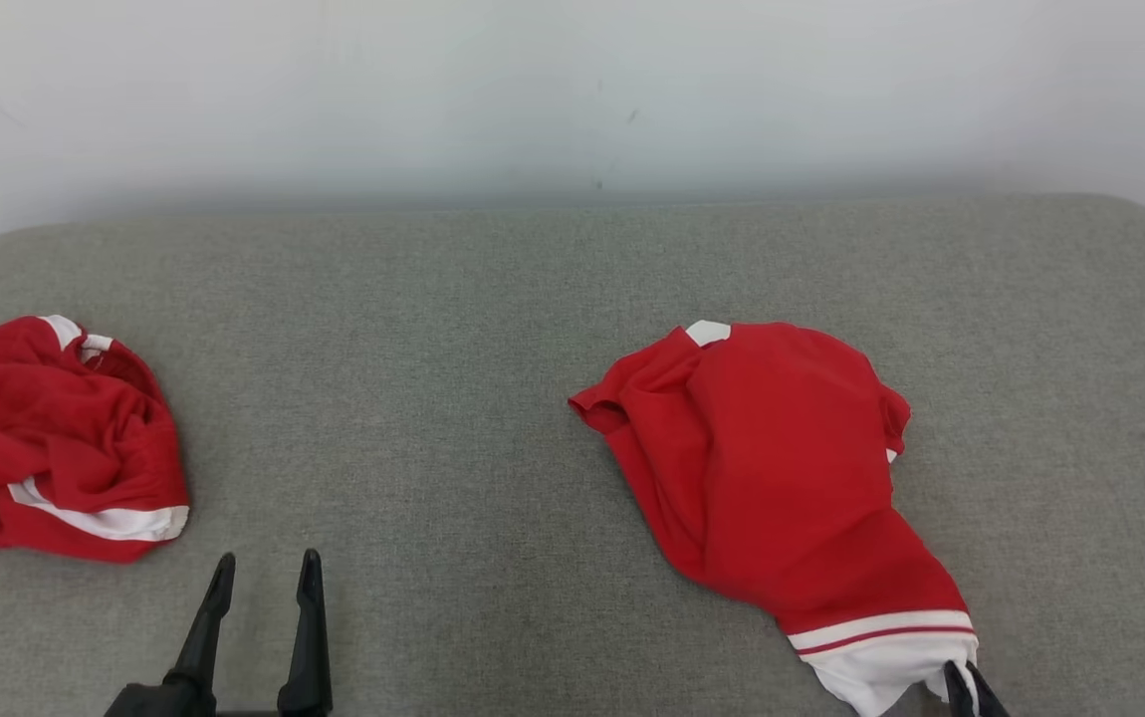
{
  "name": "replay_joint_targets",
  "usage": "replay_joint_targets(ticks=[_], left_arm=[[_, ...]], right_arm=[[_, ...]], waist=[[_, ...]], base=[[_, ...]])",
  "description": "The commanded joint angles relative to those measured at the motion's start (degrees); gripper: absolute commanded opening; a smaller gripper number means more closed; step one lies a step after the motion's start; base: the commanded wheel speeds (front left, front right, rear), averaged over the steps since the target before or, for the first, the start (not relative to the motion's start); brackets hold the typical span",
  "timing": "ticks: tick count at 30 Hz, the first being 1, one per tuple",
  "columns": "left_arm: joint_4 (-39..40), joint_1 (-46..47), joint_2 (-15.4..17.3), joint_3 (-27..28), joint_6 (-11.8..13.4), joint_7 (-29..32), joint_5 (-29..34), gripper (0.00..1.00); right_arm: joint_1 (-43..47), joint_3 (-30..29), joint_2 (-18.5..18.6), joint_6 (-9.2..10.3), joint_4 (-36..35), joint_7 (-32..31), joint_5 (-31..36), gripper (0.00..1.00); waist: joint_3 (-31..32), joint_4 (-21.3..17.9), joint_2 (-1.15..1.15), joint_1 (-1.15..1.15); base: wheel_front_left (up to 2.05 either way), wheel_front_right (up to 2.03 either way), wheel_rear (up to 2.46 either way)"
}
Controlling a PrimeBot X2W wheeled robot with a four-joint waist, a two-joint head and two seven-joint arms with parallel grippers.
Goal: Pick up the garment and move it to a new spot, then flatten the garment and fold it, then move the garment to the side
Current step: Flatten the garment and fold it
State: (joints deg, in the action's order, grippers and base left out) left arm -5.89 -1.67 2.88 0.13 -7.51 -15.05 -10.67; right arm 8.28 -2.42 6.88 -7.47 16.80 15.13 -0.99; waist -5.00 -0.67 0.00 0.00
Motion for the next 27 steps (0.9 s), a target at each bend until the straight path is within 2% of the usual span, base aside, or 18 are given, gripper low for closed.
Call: replay_joint_targets(ticks=[1, 2, 3, 14, 20, 27], left_arm=[[0.2, 0.9, 0.0, -0.1, 0.1, -0.2, -0.4, 1.0], [0.2, 0.9, 0.0, -0.2, 0.1, -0.2, -0.5, 1.0], [0.2, 1.0, 0.0, -0.3, 0.1, -0.2, -0.5, 1.0], [0.6, -0.3, 0.0, 0.7, 0.1, -0.2, -0.6, 1.0], [0.6, 1.8, 0.6, -0.6, 0.1, -0.2, 0.1, 1.0], [-2.6, 7.7, 4.2, -5.3, 0.1, -0.2, -1.4, 1.0]], right_arm=[[-0.8, -0.2, 0.0, -0.06, 2.0, 0.0, -1.2, 0.06], [-1.7, 0.0, -0.2, -0.06, 1.6, 0.0, -1.7, 0.42], [-2.6, 0.3, -0.2, -0.06, 0.5, 0.0, -1.8, 1.0], [-1.8, 0.1, -1.7, -0.06, -13.2, 0.0, -3.6, 1.0], [-3.3, 0.3, -2.9, -0.06, -14.5, 0.0, -3.4, 1.0], [-5.5, 2.4, -3.9, -0.06, -13.9, 0.0, -3.8, 1.0]], waist=[[-0.6, -0.4, 0.0, 0.0], [-0.6, -0.4, 0.0, 0.0], [-0.6, -0.4, 0.0, 0.0], [-0.2, -0.5, 0.0, 0.0], [-0.6, -1.1, 0.0, 0.0], [-2.1, -4.0, 0.0, 0.0]], base=[[0.0, 0.0, 0.0], [0.0, 0.0, 0.0], [0.0, 0.0, 0.0], [0.0, 0.0, 0.0], [0.0, 0.0, 0.0], [0.0, 0.0, 0.0]])
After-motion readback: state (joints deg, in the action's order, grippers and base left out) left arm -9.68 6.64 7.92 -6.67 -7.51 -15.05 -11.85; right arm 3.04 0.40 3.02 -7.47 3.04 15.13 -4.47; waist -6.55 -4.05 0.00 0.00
